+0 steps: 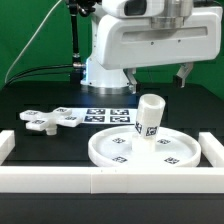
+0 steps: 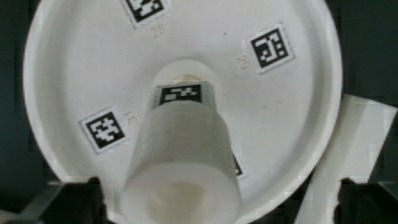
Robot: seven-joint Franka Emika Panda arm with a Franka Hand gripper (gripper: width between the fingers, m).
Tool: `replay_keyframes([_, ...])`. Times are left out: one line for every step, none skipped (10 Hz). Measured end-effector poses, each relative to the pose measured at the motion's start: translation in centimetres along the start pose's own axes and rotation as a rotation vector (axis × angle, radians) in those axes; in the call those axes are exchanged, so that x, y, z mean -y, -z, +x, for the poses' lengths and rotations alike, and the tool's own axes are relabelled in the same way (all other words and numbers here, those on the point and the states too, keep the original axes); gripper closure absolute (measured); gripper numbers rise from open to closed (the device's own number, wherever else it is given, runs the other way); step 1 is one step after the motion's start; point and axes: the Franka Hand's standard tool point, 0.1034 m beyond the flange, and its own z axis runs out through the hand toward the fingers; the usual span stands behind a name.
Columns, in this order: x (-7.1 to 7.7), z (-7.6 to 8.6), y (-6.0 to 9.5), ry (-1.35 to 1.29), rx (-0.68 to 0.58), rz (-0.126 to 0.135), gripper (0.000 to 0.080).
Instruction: Assemble round table
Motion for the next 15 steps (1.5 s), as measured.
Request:
replay_keyframes([-0.6,1.2,-0.3,-0.013,-0.039,-0.024,0.0150])
replay_keyframes([-0.8,1.5,-0.7,-0.009,-0.049,-0.034,0.0150])
replay_keyframes([-0.9,1.8,-1.1,-0.009,-0.055,-0.035,0.0150])
replay_keyframes([-1.0,2.0,-1.4,-0.007,-0.063,-0.037,0.0150])
replay_keyframes([-1.2,2.0,-1.5,0.008,-0.065,-0.037,0.0150])
replay_keyframes([-1.5,1.8,-2.0,0.020,-0.062,-0.036,0.0150])
replay_keyframes([-1.8,1.6,-2.2,0.027,-0.058,-0.035,0.0150])
replay_keyframes([-2.0,1.4,-2.5,0.034,-0.052,-0.033,0.0150])
replay_keyframes([-2.1,1.3,-2.5,0.033,-0.050,-0.033,0.0150])
replay_keyframes([-2.1,1.2,-2.6,0.033,-0.049,-0.032,0.0198])
replay_keyframes([-2.0,1.0,-2.7,0.033,-0.045,-0.032,0.0198])
replay_keyframes([-1.9,0.7,-2.9,0.034,-0.040,-0.030,0.0375])
replay_keyframes([-1.9,0.7,-2.9,0.034,-0.042,-0.030,0.0375])
replay_keyframes([-1.9,0.7,-2.9,0.043,-0.051,-0.033,0.0388])
replay_keyframes([-1.9,0.7,-2.9,0.042,-0.051,-0.033,0.0388])
